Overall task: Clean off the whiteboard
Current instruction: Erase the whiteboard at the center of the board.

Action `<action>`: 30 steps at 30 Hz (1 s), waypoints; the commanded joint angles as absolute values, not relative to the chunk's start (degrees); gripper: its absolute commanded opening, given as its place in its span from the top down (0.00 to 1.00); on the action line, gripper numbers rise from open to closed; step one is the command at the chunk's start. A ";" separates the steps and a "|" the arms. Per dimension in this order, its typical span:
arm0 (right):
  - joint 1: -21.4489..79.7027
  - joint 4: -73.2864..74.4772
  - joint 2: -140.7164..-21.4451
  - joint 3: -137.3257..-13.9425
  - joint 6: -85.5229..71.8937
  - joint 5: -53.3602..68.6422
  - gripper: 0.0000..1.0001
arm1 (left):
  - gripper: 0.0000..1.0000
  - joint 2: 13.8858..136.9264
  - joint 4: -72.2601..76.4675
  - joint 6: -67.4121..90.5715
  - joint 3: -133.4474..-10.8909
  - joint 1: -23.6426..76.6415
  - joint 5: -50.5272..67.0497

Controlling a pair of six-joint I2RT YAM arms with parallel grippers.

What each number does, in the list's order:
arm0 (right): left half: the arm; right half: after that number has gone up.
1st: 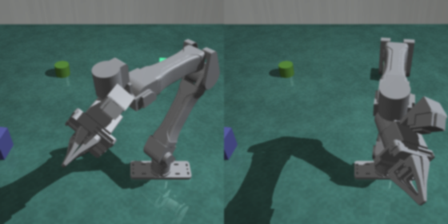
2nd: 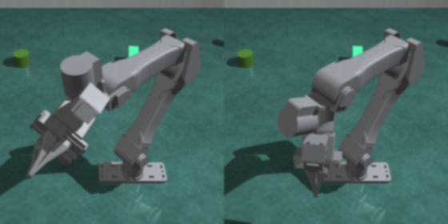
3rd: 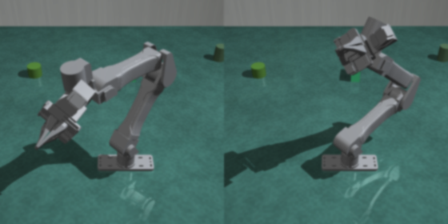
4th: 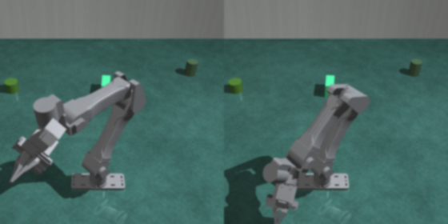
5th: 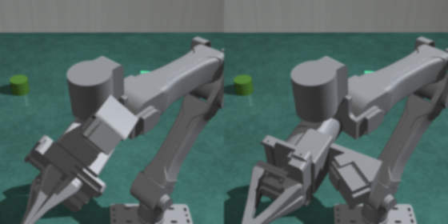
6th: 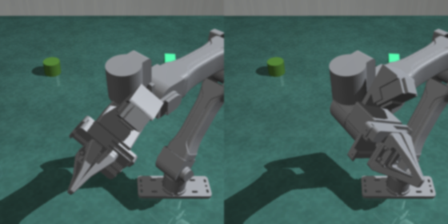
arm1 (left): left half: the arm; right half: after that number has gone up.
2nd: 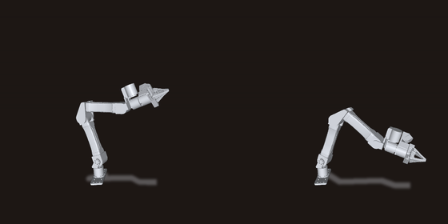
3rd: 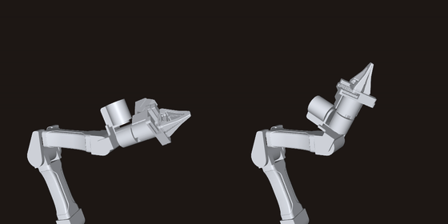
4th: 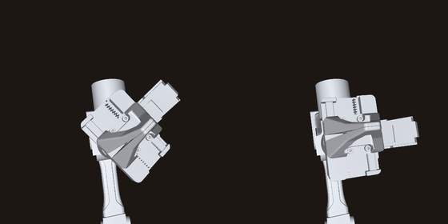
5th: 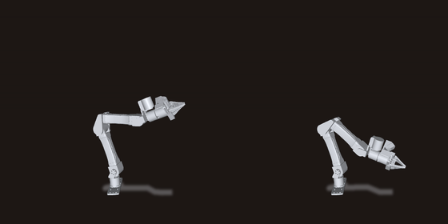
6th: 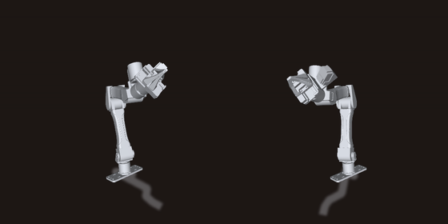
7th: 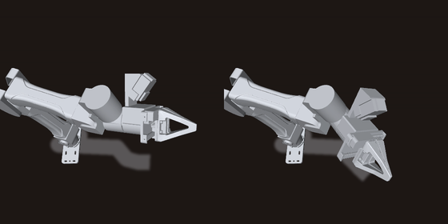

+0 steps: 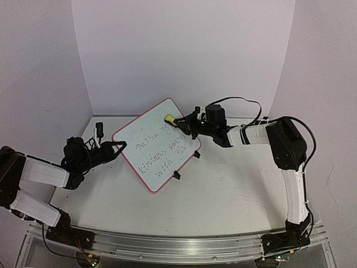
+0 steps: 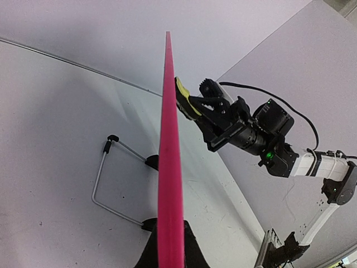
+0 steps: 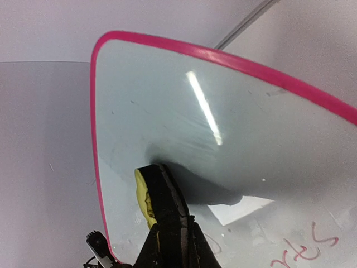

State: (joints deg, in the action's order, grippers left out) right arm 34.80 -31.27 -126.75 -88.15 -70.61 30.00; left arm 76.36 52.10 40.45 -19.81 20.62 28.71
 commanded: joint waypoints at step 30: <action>37.10 -27.44 -124.93 -82.27 -69.43 30.76 1.00 | 1.00 76.57 47.28 35.75 -18.51 21.71 34.39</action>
